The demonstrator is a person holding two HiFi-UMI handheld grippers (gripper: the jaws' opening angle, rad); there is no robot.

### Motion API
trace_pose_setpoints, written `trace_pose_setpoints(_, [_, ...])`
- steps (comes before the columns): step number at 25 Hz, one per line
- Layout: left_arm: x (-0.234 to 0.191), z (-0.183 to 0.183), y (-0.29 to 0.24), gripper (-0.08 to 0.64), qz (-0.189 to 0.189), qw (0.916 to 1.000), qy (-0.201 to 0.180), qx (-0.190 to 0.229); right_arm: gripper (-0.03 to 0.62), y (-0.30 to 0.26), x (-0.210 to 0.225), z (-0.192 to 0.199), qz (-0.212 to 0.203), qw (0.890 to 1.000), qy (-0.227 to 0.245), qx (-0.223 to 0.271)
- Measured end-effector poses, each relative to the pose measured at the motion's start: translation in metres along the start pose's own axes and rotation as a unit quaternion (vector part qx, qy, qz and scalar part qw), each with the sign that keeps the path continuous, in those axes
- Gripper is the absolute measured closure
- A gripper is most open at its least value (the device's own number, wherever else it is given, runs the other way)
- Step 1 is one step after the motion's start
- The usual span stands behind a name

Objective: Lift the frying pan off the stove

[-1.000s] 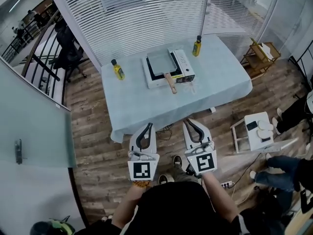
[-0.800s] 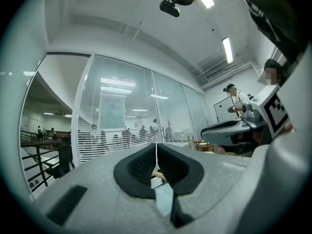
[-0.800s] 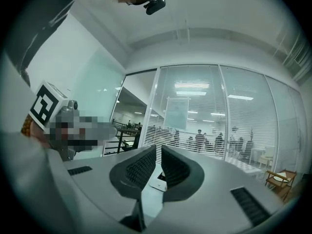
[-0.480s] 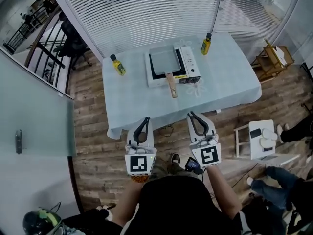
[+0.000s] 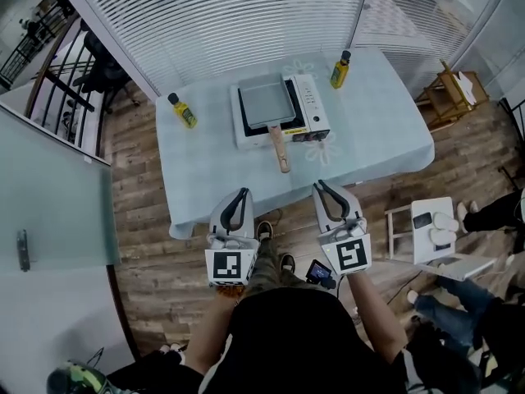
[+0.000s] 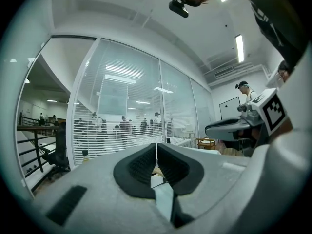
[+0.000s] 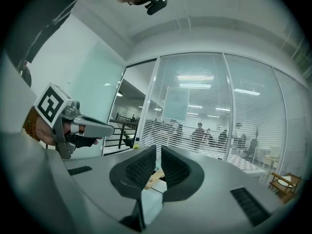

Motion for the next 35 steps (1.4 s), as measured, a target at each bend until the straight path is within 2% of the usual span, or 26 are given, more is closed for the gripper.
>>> trace_pose_setpoints(3, [-0.003, 0.007, -0.025, 0.537, 0.039, 0.9992, -0.001, -0.007, 0.586, -0.011, 0.009, 0.001, 0.007, 1.0, -0.002, -0.005])
trace_pose_setpoints(6, [-0.004, 0.019, -0.051, 0.535, 0.087, 0.9954, 0.017, -0.038, 0.586, -0.022, 0.019, 0.002, 0.018, 1.0, -0.017, -0.003])
trace_pose_setpoints(8, [-0.007, 0.026, -0.066, 0.536, 0.105, 0.9929, 0.021, -0.053, 0.586, -0.031, 0.024, 0.002, 0.022, 1.0, -0.019, -0.003])
trace_pose_setpoints(13, [-0.017, 0.036, -0.101, 0.535, 0.138, 0.9881, 0.02, -0.065, 0.586, -0.056, 0.037, 0.005, 0.037, 0.999, -0.017, -0.014])
trace_pose_setpoints(18, [-0.024, 0.048, -0.123, 0.535, 0.182, 0.9794, 0.033, -0.081, 0.586, -0.07, 0.047, 0.012, 0.049, 0.998, -0.005, -0.037])
trace_pose_setpoints(21, [-0.026, 0.054, -0.132, 0.535, 0.202, 0.9753, 0.035, -0.082, 0.586, -0.074, 0.054, 0.012, 0.054, 0.998, 0.004, -0.034])
trace_pose_setpoints(27, [-0.024, 0.065, -0.148, 0.535, 0.238, 0.9655, 0.039, -0.098, 0.586, -0.077, 0.067, 0.015, 0.045, 0.998, 0.009, -0.042])
trace_pose_setpoints(31, [-0.024, 0.08, -0.165, 0.535, 0.244, 0.9596, 0.068, -0.122, 0.586, -0.08, 0.082, 0.028, 0.036, 0.998, -0.002, -0.054])
trace_pose_setpoints(33, [-0.026, 0.092, -0.167, 0.535, 0.248, 0.9519, 0.1, -0.149, 0.586, -0.082, 0.087, 0.036, 0.029, 0.998, -0.01, -0.062])
trace_pose_setpoints(35, [-0.028, 0.104, -0.17, 0.535, 0.263, 0.936, 0.143, -0.186, 0.586, -0.083, 0.092, 0.041, 0.025, 0.997, -0.019, -0.067])
Point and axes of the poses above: the fingertips, and each gripper's own axes: y backward along the fingers, x to its right, z out of its underside, the point moved 5 cm from there along y, backward along the fingers, and after that the axes turned 14 degrees about -z, right-handed, at the moved point
